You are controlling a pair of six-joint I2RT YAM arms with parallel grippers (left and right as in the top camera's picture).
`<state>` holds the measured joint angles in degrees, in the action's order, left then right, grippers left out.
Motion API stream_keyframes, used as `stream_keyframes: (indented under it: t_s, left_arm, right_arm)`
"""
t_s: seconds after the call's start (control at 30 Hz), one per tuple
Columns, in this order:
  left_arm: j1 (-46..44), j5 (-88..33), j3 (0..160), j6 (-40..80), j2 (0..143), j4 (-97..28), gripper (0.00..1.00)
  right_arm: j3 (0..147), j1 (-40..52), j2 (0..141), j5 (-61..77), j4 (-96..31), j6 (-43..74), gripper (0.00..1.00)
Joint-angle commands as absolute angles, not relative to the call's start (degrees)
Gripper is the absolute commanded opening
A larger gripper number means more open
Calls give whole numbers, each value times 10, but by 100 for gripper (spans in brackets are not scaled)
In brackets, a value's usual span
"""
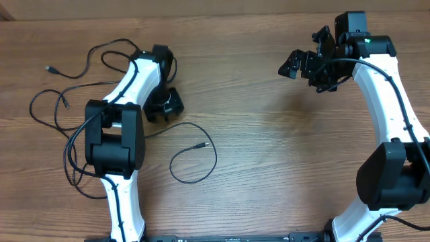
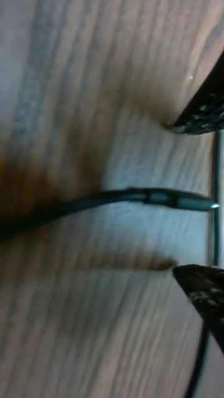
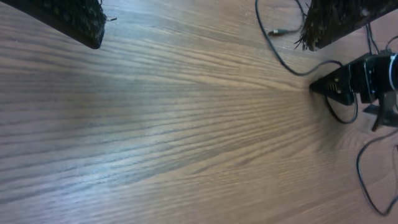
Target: Untangle cables
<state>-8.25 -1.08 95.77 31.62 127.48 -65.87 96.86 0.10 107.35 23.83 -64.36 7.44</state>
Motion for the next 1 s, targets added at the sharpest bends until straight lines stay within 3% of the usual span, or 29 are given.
stream_keyframes:
  t_s: [0.0,0.1,0.2,0.3,0.5,0.7,0.8,0.97]
  left_arm:
    - [-69,22,914,337,1261,-620,66]
    - [-60,16,905,336,1261,-593,58]
    - [-60,15,899,336,1261,-571,40]
    - [-64,15,894,336,1261,-553,4]
    - [-57,-9,982,286,1255,-553,4]
    - [-8,-30,1322,237,1251,-706,4]
    - [56,-20,1545,211,1251,-779,4]
    - [197,-11,1756,206,1251,-826,4]
  right_arm:
    - [975,3,1066,231,-647,69,100]
    - [975,3,1066,230,-649,62,100]
    - [975,3,1066,230,-648,59,100]
    - [975,3,1066,230,-648,59,100]
    - [975,3,1066,230,-648,59,100]
    - [975,3,1066,232,-648,59,100]
    - [975,11,1066,232,-648,59,100]
    - [975,39,1066,232,-642,59,100]
